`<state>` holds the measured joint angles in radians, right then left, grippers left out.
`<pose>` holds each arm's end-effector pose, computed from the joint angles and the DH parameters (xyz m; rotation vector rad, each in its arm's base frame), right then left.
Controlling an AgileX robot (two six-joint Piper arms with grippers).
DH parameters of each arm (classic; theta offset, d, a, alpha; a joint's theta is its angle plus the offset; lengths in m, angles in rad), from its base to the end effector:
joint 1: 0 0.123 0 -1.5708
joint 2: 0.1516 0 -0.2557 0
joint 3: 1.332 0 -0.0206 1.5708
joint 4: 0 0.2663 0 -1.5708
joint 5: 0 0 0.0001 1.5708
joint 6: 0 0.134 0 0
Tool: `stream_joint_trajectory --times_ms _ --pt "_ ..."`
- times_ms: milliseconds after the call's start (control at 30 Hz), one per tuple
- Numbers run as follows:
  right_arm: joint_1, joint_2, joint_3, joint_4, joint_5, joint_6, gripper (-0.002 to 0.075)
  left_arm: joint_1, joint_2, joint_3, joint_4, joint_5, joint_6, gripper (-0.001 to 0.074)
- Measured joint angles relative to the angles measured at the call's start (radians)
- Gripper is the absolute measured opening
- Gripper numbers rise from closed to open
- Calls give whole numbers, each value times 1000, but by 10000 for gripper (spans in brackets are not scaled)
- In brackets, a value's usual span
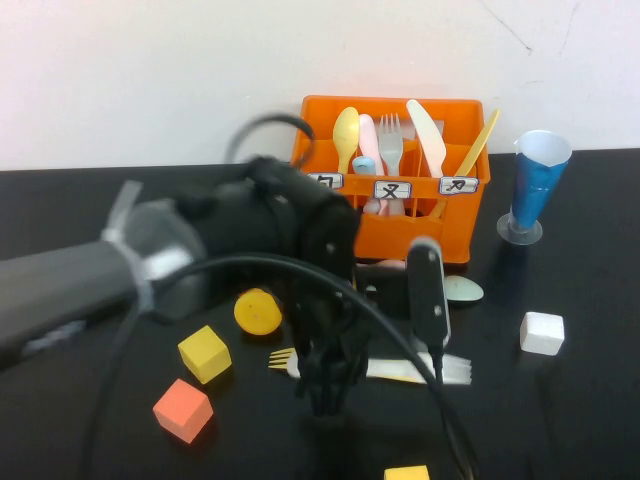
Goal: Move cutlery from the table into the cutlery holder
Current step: Pick up the fork, then place the fork on the box
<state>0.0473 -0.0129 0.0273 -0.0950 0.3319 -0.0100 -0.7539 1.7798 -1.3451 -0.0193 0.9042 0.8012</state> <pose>0.1404 0.0025 0.1640 -0.1127 1.8254 -0.0653 0.2826 -0.2681 0.1637 1.9703 2.0205 -0.0134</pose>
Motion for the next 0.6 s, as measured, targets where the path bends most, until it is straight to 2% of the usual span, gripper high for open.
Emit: stream_joint_trajectory --times_ms 133,233,300,400,500,600 --pt "0 0 0 0 0 0 -3 0 -84 9 0 -19 -2 159" --pt "0 0 0 0 0 0 -3 0 -145 68 -10 -142 -2 159" --pt "0 0 0 0 0 0 -3 0 -187 135 -17 -282 -21 159" --pt "0 0 0 0 0 0 -3 4 -248 278 -25 -596 -121 159" --pt "0 0 0 0 0 0 -3 31 -268 396 -28 -966 -332 159" --pt "0 0 0 0 0 0 -3 77 -256 454 -21 -1220 -626 159"
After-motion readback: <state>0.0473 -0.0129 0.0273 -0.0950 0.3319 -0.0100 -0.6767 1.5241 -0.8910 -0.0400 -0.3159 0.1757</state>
